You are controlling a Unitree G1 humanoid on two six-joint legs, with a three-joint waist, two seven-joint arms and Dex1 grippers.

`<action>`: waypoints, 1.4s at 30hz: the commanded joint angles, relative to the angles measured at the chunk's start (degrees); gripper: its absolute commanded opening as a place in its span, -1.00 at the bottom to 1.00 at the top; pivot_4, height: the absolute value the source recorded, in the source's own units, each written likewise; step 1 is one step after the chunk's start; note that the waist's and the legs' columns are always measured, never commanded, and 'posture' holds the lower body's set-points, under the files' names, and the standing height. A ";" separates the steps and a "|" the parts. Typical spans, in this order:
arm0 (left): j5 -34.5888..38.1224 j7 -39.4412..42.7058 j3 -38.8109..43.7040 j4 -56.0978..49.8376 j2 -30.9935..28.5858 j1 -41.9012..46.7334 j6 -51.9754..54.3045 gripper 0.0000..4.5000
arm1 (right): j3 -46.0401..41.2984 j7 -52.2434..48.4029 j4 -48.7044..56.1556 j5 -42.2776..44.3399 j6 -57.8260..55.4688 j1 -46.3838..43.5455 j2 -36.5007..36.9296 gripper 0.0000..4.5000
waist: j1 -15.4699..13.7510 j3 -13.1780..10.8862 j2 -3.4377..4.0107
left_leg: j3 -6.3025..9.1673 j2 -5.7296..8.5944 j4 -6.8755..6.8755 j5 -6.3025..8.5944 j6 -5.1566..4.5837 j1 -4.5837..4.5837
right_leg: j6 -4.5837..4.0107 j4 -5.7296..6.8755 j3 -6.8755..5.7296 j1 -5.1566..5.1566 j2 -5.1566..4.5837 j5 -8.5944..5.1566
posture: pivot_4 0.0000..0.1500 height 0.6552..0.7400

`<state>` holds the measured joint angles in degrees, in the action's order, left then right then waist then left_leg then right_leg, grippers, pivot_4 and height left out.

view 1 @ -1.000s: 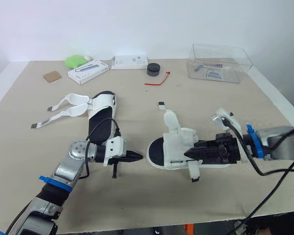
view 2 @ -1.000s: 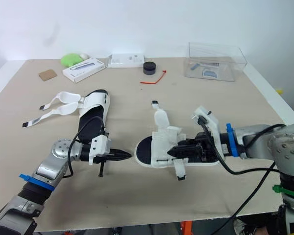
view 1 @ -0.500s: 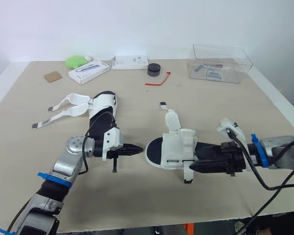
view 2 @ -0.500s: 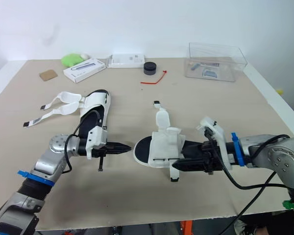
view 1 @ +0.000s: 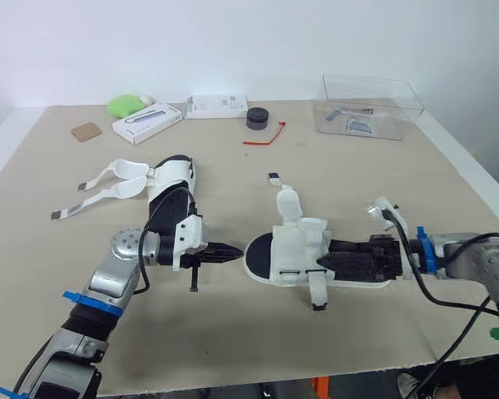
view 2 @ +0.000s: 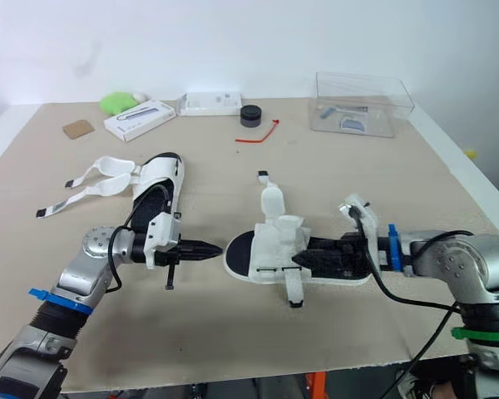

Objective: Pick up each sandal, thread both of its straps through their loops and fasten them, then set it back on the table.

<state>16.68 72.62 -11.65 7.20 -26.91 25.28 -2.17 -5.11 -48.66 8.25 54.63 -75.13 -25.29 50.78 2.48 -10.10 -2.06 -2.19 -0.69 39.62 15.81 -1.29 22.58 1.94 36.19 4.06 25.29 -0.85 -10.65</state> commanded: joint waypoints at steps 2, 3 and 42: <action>-0.27 -0.17 0.03 -2.09 -0.38 -0.28 -0.77 -1.00 | -1.97 1.90 0.23 0.92 -2.18 -1.74 -1.44 -0.26 | -0.05 0.00 0.00 | 0.02 0.00 0.00 0.00 0.00 0.02 | 0.00 0.00 -0.02 0.00 -0.01 0.00 | 1.00 1.00; -0.32 -0.16 0.08 -2.17 -0.49 -0.37 -0.75 -1.00 | -1.77 2.04 0.18 0.80 -2.26 -1.82 -1.76 -0.47 | -0.05 0.00 0.00 | 0.01 0.00 0.00 0.00 0.00 0.02 | 0.00 -0.01 -0.02 0.00 -0.02 -0.01 | 1.00 1.00; -7.50 -0.47 -1.26 9.62 -1.25 2.32 -7.49 -1.00 | 3.04 -4.48 2.87 -5.65 3.40 -7.44 -0.50 0.98 | 0.01 0.04 0.06 | 0.02 0.00 0.01 0.00 0.00 0.05 | -0.24 -0.01 -0.06 0.01 -0.03 0.18 | 1.00 1.00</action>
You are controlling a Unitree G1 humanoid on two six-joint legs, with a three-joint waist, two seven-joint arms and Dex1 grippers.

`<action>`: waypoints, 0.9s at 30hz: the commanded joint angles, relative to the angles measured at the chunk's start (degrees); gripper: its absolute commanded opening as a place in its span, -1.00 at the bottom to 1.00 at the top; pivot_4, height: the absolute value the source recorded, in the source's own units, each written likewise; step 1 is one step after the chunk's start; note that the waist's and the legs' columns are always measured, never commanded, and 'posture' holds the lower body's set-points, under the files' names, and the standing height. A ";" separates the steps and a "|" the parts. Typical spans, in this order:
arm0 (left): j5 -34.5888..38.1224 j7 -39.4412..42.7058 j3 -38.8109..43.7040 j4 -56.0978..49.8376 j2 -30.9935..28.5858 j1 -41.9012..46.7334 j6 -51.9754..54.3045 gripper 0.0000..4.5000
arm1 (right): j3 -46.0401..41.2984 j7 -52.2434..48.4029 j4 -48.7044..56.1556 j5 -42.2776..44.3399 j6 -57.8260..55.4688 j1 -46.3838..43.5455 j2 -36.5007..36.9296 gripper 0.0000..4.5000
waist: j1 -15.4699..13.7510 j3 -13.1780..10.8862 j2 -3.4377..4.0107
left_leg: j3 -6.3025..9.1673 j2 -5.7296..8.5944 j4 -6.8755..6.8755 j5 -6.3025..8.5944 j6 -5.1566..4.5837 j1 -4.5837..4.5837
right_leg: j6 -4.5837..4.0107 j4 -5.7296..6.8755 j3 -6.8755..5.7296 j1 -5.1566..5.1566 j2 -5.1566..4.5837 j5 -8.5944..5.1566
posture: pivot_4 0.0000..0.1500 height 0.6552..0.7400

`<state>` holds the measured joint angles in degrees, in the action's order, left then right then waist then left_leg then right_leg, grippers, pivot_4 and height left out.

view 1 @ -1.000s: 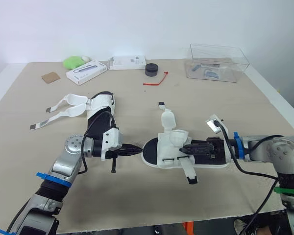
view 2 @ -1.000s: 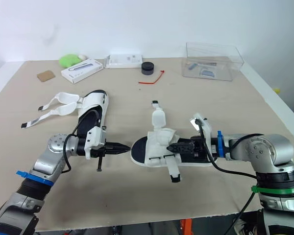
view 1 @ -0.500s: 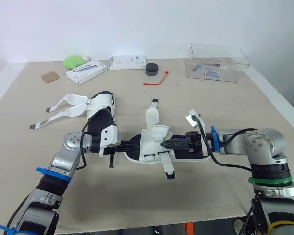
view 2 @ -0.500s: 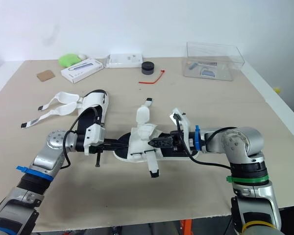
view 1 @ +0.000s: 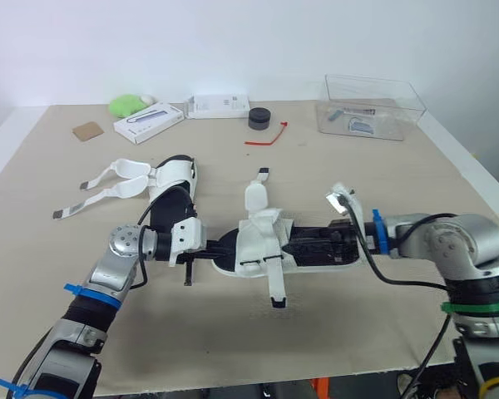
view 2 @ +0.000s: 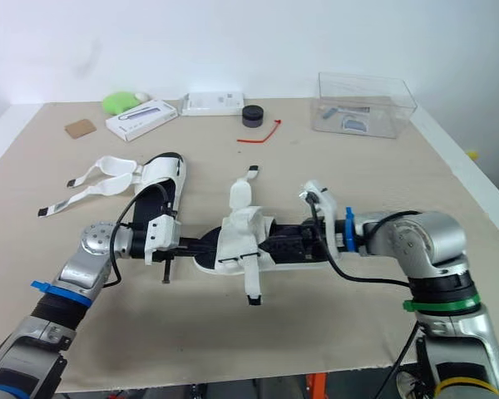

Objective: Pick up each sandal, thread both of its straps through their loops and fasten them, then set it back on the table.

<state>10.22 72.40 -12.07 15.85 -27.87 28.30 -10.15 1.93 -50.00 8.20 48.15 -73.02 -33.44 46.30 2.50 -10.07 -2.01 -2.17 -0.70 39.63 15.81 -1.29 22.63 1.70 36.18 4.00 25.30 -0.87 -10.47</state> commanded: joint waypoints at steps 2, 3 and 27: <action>-1.15 -0.39 -0.87 1.05 -0.24 -0.68 0.55 -1.00 | -6.45 -3.95 4.12 2.72 -0.03 1.47 6.24 0.98 | -0.02 0.01 0.02 | 0.00 0.01 0.00 0.00 0.00 -0.02 | 0.06 0.00 0.00 -0.02 -0.01 -0.03 | 1.00 1.00; -1.17 -0.46 -0.88 1.13 -0.21 -0.65 0.57 -1.00 | -7.54 -4.14 5.31 4.05 -1.04 2.08 6.90 0.98 | -0.02 0.01 0.02 | -0.01 0.01 0.00 0.00 0.00 -0.03 | 0.09 0.00 0.01 -0.01 -0.01 -0.05 | 1.00 1.00; -0.73 -0.81 -0.68 0.31 -0.40 -0.35 1.54 -1.00 | -4.70 14.01 17.30 10.20 -7.35 12.24 -8.44 -0.19 | -0.05 0.09 -0.06 | -0.03 -0.03 0.14 -0.07 -0.03 -0.15 | 0.29 0.01 0.06 -0.14 0.05 0.03 | 1.00 1.00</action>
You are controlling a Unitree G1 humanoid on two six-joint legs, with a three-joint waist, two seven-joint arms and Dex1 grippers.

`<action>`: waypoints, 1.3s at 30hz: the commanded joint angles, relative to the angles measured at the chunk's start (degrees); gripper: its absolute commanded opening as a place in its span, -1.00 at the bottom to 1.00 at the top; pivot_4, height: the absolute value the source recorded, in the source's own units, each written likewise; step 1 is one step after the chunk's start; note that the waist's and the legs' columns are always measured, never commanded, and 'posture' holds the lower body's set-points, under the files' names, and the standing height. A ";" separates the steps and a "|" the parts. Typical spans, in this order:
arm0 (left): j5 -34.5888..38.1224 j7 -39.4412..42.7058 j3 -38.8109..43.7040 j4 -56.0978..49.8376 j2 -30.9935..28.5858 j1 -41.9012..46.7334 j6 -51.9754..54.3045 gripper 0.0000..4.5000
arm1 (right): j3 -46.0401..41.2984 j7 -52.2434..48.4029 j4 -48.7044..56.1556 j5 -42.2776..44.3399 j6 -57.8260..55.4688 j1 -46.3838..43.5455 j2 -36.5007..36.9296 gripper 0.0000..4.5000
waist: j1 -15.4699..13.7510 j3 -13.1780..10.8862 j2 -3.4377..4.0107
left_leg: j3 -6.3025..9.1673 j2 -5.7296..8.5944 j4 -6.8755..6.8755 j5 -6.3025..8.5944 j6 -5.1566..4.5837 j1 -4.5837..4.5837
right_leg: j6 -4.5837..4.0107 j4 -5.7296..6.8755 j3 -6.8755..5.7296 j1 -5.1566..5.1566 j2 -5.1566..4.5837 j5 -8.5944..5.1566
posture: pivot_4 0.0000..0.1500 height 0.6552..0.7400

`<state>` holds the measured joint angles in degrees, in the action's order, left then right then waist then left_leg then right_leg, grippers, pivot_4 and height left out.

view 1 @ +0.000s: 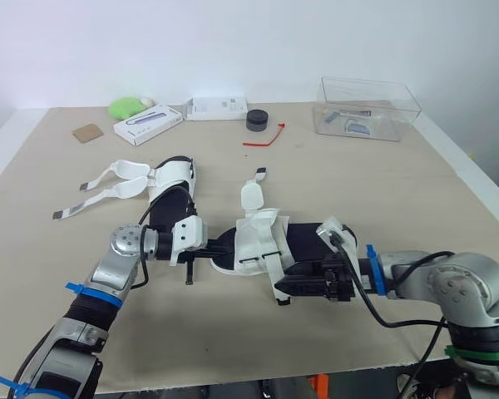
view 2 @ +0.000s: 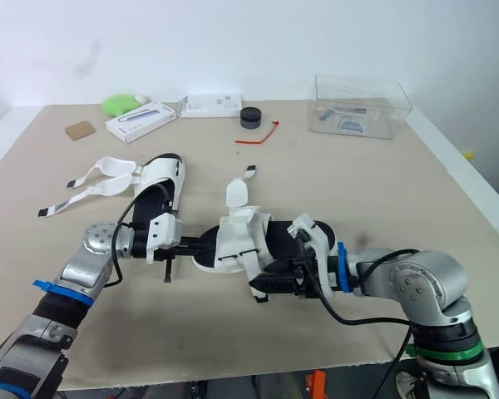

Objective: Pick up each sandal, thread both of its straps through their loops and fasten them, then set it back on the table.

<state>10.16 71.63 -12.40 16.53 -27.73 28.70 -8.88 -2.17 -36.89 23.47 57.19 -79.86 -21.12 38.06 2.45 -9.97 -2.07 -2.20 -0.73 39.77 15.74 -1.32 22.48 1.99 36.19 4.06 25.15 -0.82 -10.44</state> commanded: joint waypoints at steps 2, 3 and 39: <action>-0.65 -0.14 -0.31 -0.50 -0.69 -0.94 0.36 -1.00 | -0.67 1.69 2.76 1.66 -1.30 0.84 -0.51 -0.58 | 0.00 0.00 0.00 | -0.01 0.00 0.00 0.00 0.00 0.02 | 0.01 -0.01 0.01 0.00 -0.02 -0.01 | 1.00 1.00; -0.63 -0.17 -0.29 -0.62 -0.78 -1.07 0.44 -1.00 | -0.76 2.05 3.22 2.09 -1.82 1.43 -0.63 -0.80 | 0.00 0.00 0.00 | -0.01 0.01 0.00 0.00 0.00 0.02 | 0.01 -0.02 0.01 0.00 -0.02 -0.01 | 1.00 1.00; -1.07 -0.77 -0.83 1.26 -0.76 -0.61 -0.67 -1.00 | 11.24 -33.17 -2.85 -48.96 103.62 2.42 19.25 0.98 | 0.09 0.06 -0.03 | -0.12 -0.02 -0.03 0.00 0.00 -0.09 | -0.02 -0.03 -0.02 -0.01 0.04 -0.07 | 1.00 1.00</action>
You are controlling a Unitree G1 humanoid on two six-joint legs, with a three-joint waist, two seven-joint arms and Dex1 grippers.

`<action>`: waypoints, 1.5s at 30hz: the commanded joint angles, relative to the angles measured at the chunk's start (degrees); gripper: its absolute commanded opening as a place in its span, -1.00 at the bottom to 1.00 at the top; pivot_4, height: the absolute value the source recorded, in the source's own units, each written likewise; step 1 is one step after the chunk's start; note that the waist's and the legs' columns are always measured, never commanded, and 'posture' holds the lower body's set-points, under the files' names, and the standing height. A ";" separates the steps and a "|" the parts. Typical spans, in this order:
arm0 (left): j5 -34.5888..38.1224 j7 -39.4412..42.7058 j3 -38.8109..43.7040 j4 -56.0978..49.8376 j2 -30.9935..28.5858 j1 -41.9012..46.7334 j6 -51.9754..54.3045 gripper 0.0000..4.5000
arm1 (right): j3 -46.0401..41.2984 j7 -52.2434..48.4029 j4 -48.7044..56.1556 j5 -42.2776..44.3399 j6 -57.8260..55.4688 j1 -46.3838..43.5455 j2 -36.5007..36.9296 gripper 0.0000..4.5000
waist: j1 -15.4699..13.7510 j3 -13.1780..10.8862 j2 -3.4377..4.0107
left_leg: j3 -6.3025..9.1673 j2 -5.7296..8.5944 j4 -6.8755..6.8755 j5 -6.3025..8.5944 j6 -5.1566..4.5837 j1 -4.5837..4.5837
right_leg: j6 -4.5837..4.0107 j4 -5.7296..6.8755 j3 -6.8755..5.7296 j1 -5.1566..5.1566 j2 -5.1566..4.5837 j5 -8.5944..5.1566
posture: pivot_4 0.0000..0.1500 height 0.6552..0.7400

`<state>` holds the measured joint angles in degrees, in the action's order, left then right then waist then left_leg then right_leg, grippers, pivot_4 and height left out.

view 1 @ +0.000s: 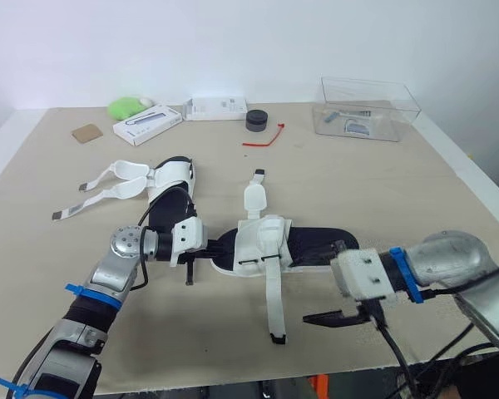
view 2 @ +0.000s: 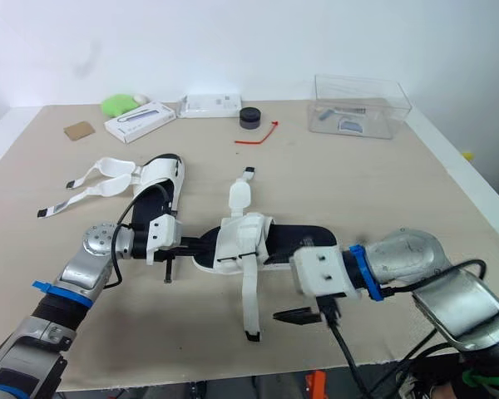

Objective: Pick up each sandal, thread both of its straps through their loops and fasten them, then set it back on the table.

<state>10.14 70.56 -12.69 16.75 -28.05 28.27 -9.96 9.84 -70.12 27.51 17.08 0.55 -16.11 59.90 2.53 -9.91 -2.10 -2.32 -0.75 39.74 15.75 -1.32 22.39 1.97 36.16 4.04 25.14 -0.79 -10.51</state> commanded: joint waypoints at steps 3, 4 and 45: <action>-0.92 0.19 -0.53 0.83 -0.38 -0.13 0.72 -1.00 | 0.65 3.10 -16.66 -18.97 46.83 -6.20 -5.69 0.98 | 0.01 -0.01 0.01 | -0.14 0.03 0.01 -0.01 0.02 -0.08 | 0.02 0.01 0.09 -0.01 -0.04 0.07 | 1.00 1.00; -0.88 0.14 -0.52 0.75 -0.35 -0.12 0.86 -1.00 | 1.34 3.92 -18.75 -20.61 51.08 -6.81 -6.40 0.98 | 0.00 -0.01 0.01 | -0.19 0.02 0.01 -0.02 0.02 -0.10 | 0.02 0.01 0.09 -0.02 -0.03 0.08 | 1.00 1.00; -1.99 -0.15 -0.67 1.00 -1.57 -1.16 0.68 -1.00 | 3.00 26.50 -12.57 17.25 -15.68 -5.41 -19.43 -0.97 | -0.01 0.06 -0.05 | -0.13 -0.13 -0.08 -0.03 0.02 -0.46 | -0.38 0.33 0.13 -0.13 0.08 -0.01 | 1.00 1.00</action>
<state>9.97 70.11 -12.52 16.34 -28.63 27.67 -9.51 15.60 -46.70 15.07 30.33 -5.66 -19.85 40.99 2.53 -9.85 -2.15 -2.45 -0.87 39.66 15.72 -1.30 21.93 1.59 36.49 4.17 25.02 -0.71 -10.52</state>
